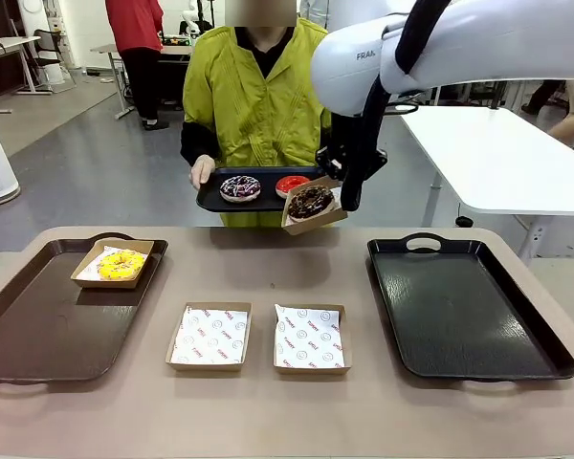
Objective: Individually package the donuts and arrange them on the tray.
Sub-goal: Place the picked Paper togo box on the Handle tray while simultaneously picking up another Paper togo box from the table with the other hand.
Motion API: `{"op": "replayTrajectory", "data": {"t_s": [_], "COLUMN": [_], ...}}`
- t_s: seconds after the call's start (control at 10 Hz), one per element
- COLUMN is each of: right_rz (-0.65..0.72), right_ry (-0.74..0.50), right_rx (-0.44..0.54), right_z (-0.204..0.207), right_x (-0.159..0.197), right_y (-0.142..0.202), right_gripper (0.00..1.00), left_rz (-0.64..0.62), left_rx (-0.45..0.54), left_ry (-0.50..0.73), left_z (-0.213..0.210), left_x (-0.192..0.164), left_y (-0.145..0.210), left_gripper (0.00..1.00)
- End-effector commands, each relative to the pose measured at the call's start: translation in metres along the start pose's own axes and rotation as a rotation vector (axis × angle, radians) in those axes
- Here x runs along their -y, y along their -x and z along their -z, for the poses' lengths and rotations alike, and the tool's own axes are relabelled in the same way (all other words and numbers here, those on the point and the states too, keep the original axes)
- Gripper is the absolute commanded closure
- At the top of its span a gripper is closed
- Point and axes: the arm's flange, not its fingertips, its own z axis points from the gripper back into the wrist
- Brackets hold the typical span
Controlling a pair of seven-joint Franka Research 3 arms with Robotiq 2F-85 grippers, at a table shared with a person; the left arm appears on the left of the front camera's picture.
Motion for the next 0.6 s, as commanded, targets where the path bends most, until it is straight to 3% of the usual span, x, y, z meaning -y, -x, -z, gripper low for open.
{"op": "replayTrajectory", "data": {"t_s": [0.0, 0.3, 0.5], "right_rz": [-0.008, 0.058, 0.049], "right_ry": [-0.071, -0.080, -0.049], "right_rx": [-0.006, -0.028, -0.056], "right_z": [-0.025, -0.025, -0.008], "right_x": [0.073, 0.158, 0.192], "right_y": [0.022, 0.032, 0.027], "right_gripper": [0.99, 0.99, 0.99], "left_rz": [0.011, 0.072, 0.101], "left_rx": [-0.049, -0.150, -0.189], "left_ry": [-0.137, -0.381, -0.541], "left_z": [0.021, 0.076, 0.129], "left_x": [0.047, 0.107, 0.133], "left_y": [0.006, 0.021, 0.036], "left_gripper": [0.00, 0.00, 0.00]}}
